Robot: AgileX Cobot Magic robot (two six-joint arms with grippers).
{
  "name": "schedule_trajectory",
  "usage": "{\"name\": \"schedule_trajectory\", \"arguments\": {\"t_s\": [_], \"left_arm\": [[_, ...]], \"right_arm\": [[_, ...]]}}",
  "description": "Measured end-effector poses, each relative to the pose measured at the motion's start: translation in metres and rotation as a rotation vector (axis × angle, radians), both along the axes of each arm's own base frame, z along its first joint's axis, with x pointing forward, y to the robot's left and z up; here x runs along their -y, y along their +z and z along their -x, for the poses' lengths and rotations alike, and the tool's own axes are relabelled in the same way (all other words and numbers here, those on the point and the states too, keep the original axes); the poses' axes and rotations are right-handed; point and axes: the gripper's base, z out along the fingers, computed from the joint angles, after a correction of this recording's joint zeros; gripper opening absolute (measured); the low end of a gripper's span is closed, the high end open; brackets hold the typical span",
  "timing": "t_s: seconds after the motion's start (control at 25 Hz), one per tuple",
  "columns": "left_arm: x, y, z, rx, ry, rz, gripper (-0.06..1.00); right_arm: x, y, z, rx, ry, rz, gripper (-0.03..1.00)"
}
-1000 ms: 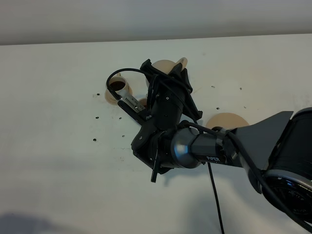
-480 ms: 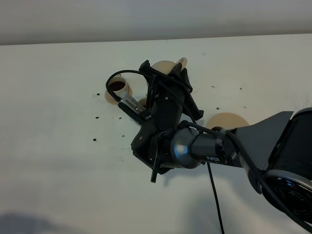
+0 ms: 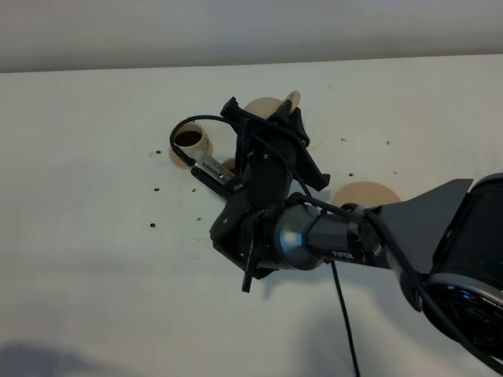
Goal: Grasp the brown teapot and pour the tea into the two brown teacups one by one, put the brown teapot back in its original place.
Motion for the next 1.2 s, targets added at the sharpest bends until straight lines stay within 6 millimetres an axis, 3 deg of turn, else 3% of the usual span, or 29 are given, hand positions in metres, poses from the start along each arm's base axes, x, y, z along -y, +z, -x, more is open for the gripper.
{"name": "schedule_trajectory", "arguments": {"t_s": [1.2], "left_arm": [[0.0, 0.0, 0.0, 0.0, 0.0, 0.0, 0.5]], "right_arm": [[-0.0067, 0.0064, 0.0006, 0.011, 0.012, -0.002, 0.1]]}}
